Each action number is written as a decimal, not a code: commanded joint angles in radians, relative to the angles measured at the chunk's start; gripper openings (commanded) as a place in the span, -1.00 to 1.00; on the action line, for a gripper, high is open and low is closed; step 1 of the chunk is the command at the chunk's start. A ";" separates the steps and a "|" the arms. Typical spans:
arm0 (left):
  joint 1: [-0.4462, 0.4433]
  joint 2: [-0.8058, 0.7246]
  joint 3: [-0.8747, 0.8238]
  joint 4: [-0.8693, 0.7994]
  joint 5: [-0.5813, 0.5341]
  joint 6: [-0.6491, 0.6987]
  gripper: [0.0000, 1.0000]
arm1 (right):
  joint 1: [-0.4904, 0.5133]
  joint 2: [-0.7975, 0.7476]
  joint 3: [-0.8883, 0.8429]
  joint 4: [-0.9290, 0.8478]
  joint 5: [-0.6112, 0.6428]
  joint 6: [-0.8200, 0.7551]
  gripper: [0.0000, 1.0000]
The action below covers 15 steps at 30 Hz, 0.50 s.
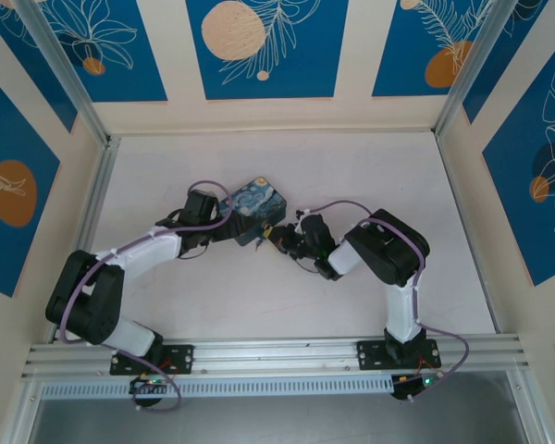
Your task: Unlock a padlock with a key
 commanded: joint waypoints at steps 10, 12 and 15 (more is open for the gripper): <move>-0.014 0.076 -0.032 -0.120 -0.031 -0.009 0.99 | -0.094 0.005 0.064 -0.161 0.118 0.056 -1.00; -0.014 0.080 -0.029 -0.122 -0.030 -0.013 0.99 | -0.116 -0.002 0.073 -0.197 0.123 0.050 -1.00; -0.016 0.080 -0.025 -0.122 -0.029 -0.013 0.99 | -0.153 -0.017 0.065 -0.210 0.113 0.040 -1.00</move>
